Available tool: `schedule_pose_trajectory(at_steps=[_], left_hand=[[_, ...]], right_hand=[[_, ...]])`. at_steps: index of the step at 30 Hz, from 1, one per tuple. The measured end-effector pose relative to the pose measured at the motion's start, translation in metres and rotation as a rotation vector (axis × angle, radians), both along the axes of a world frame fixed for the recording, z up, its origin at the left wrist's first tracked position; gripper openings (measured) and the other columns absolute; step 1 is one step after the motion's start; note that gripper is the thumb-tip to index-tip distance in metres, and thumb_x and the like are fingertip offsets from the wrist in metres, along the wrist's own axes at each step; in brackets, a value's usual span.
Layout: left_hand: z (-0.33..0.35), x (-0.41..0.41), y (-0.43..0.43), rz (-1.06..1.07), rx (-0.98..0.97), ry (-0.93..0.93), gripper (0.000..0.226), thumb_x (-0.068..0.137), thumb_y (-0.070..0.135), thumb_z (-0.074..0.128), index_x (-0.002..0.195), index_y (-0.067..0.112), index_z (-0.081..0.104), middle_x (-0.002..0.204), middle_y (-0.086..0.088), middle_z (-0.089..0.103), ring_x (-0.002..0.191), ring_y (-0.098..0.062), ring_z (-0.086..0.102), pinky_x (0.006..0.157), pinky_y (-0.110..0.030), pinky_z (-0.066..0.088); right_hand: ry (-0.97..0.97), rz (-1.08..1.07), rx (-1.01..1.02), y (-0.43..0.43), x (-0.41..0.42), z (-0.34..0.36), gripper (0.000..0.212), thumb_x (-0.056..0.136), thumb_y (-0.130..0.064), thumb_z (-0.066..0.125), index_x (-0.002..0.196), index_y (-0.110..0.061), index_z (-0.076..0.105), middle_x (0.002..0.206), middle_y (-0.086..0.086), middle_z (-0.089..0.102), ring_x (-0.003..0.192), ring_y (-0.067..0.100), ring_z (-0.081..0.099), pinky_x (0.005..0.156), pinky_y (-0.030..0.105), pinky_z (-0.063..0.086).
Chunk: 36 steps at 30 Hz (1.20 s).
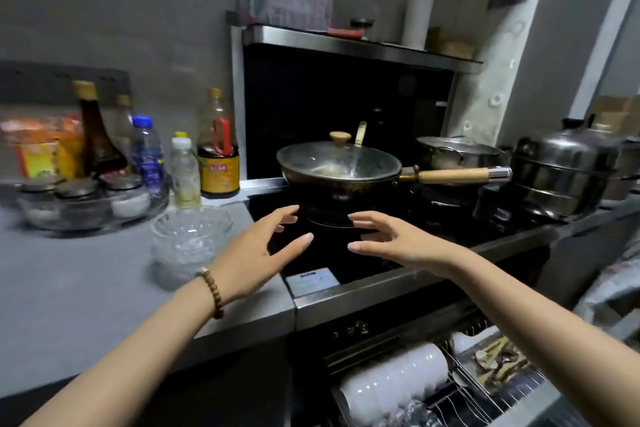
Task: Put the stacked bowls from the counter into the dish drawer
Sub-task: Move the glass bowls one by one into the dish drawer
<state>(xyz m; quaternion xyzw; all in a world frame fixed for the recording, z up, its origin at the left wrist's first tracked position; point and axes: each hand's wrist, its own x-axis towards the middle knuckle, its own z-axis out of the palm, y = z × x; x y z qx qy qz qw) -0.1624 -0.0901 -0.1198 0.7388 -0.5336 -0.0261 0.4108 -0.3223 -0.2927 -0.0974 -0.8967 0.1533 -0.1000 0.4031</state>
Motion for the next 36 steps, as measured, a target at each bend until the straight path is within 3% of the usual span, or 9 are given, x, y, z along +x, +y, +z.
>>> schedule_pose_trajectory(at_steps=[4,9,15,20,24,27,29,33,36], left_hand=[[0.005,0.035,0.045,0.129,0.018,0.009,0.077,0.07,0.074,0.04,0.136,0.034,0.038,0.133,0.014,0.05,0.122,-0.006,0.046,0.104,-0.03,0.038],[-0.002,0.078,0.089,0.275,0.039,0.0,0.077,0.07,0.073,0.041,0.136,0.033,0.038,0.135,0.01,0.05,0.121,-0.008,0.047,0.104,-0.029,0.038],[-0.017,0.114,0.113,0.347,0.064,0.079,0.084,0.07,0.07,0.044,0.141,0.028,0.032,0.148,0.005,0.035,0.133,-0.011,0.034,0.109,-0.028,0.026],[-0.035,0.13,0.113,0.329,0.055,0.173,0.085,0.067,0.071,0.047,0.142,0.036,0.027,0.152,0.007,0.027,0.134,-0.014,0.032,0.108,-0.033,0.029],[-0.044,0.138,0.104,0.314,0.024,0.23,0.085,0.065,0.072,0.052,0.139,0.039,0.029,0.152,0.007,0.028,0.136,-0.013,0.03,0.109,-0.034,0.029],[-0.048,0.142,0.099,0.313,-0.015,0.267,0.086,0.063,0.072,0.056,0.138,0.038,0.032,0.15,0.007,0.031,0.131,-0.008,0.032,0.109,-0.038,0.035],[-0.049,0.144,0.095,0.326,-0.028,0.275,0.088,0.061,0.073,0.057,0.138,0.038,0.031,0.149,0.007,0.033,0.127,-0.006,0.033,0.107,-0.038,0.037],[-0.051,0.145,0.091,0.362,-0.04,0.25,0.093,0.06,0.075,0.057,0.14,0.038,0.026,0.149,0.004,0.033,0.13,-0.009,0.032,0.105,-0.034,0.033],[-0.05,0.142,0.088,0.381,-0.071,0.264,0.099,0.059,0.075,0.057,0.142,0.034,0.022,0.15,0.001,0.032,0.133,-0.014,0.034,0.108,-0.037,0.034]], right_hand=[[0.014,0.09,-0.004,0.033,0.045,0.006,0.069,0.079,-0.042,0.07,0.14,-0.032,0.039,0.149,-0.004,0.04,0.129,0.01,0.047,0.107,0.031,0.041],[0.039,0.162,-0.051,0.07,0.098,0.003,0.072,0.081,-0.039,0.07,0.143,-0.029,0.037,0.151,-0.003,0.037,0.131,0.013,0.046,0.104,0.027,0.04],[0.062,0.216,-0.07,0.093,0.148,-0.003,0.073,0.082,-0.038,0.07,0.144,-0.026,0.034,0.153,0.002,0.033,0.136,0.019,0.04,0.103,0.027,0.038],[0.028,0.222,-0.033,0.101,0.178,-0.01,0.063,0.081,-0.039,0.07,0.137,-0.027,0.045,0.148,0.001,0.041,0.135,0.02,0.04,0.107,0.032,0.037],[0.013,0.211,-0.04,0.103,0.193,-0.016,0.045,0.08,-0.039,0.071,0.12,-0.022,0.062,0.136,-0.003,0.053,0.131,0.02,0.044,0.112,0.041,0.034],[-0.021,0.208,-0.052,0.104,0.2,-0.022,0.029,0.077,-0.036,0.075,0.096,-0.016,0.067,0.116,-0.001,0.065,0.117,0.013,0.055,0.11,0.035,0.036],[-0.037,0.201,-0.054,0.104,0.203,-0.024,0.025,0.074,-0.036,0.077,0.081,-0.017,0.063,0.104,0.001,0.069,0.105,0.009,0.059,0.1,0.028,0.04],[-0.095,0.161,-0.06,0.106,0.207,-0.029,0.029,0.069,-0.038,0.081,0.068,-0.019,0.058,0.097,0.004,0.071,0.098,0.009,0.063,0.079,0.009,0.037],[-0.161,0.152,-0.03,0.106,0.208,-0.032,0.032,0.066,-0.038,0.083,0.063,-0.022,0.055,0.082,-0.004,0.068,0.081,-0.003,0.061,0.073,0.007,0.039]])
